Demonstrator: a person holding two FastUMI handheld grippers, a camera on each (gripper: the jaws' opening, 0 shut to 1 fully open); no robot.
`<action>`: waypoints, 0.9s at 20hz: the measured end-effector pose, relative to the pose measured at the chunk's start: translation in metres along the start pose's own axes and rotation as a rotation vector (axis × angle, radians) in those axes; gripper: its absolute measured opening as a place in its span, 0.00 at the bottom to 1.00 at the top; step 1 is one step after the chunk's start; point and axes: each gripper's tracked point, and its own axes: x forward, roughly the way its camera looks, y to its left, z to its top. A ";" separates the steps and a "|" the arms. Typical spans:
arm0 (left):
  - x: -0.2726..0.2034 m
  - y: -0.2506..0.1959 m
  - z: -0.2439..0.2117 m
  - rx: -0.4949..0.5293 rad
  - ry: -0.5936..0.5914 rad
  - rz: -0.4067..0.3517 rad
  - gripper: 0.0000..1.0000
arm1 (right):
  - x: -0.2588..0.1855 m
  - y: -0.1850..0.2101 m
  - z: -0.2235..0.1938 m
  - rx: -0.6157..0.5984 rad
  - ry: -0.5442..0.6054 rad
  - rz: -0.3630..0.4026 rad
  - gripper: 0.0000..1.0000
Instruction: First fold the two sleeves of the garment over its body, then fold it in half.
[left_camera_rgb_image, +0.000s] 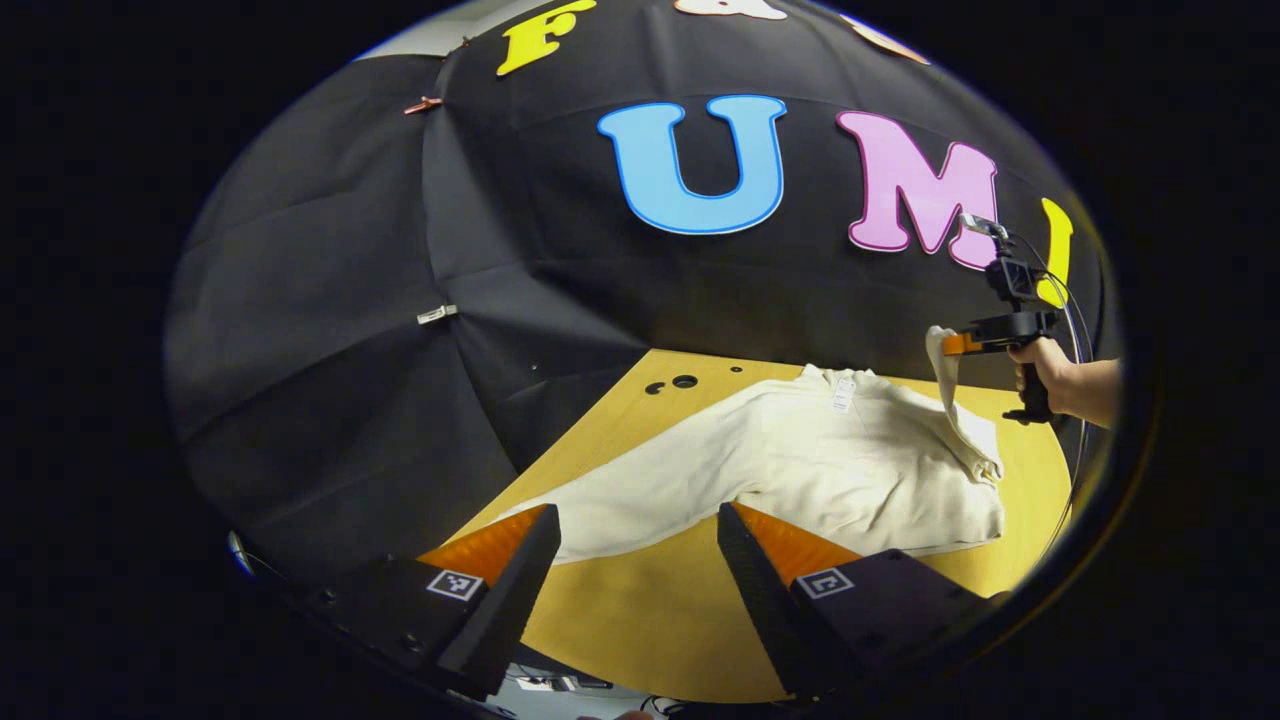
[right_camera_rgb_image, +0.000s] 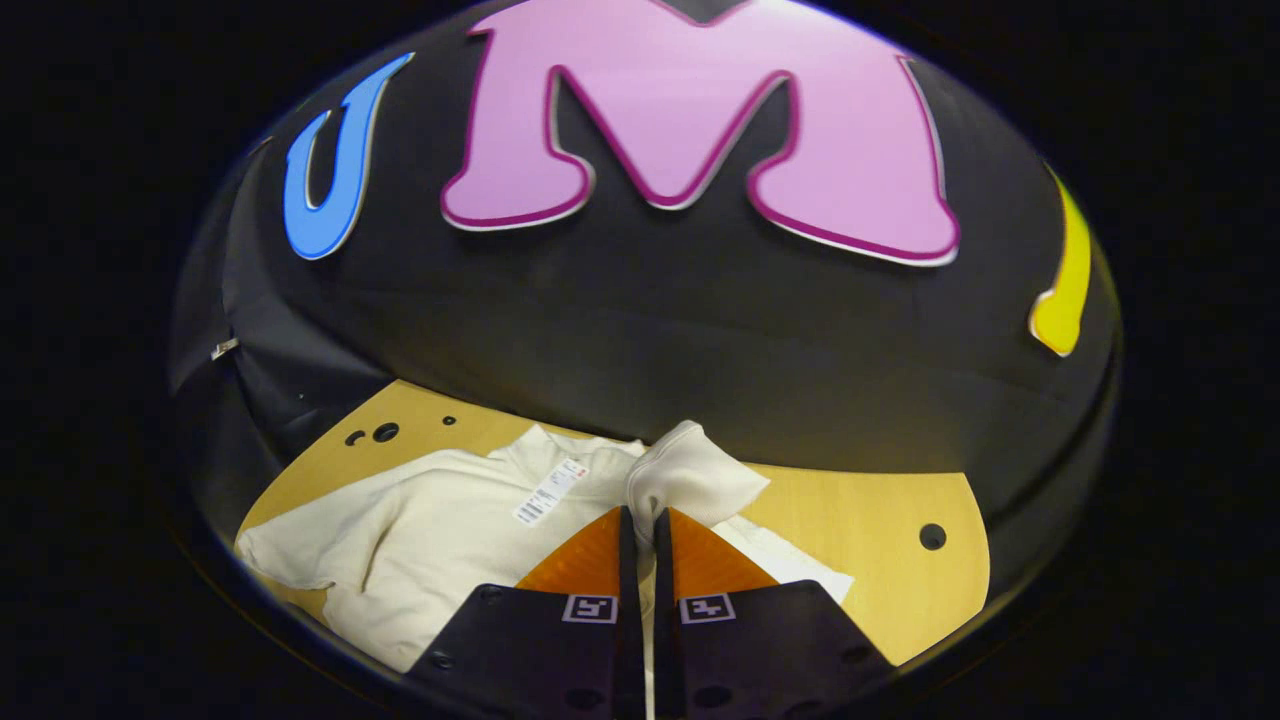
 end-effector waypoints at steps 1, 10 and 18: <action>0.001 0.006 -0.001 0.000 0.003 0.008 0.98 | 0.004 0.019 0.001 -0.012 0.005 0.023 0.08; -0.004 0.040 -0.005 -0.006 0.017 0.048 0.98 | 0.048 0.165 -0.009 -0.113 0.043 0.207 0.08; -0.006 0.053 -0.020 -0.089 0.052 0.081 0.98 | 0.065 0.248 -0.059 -0.137 0.144 0.298 0.12</action>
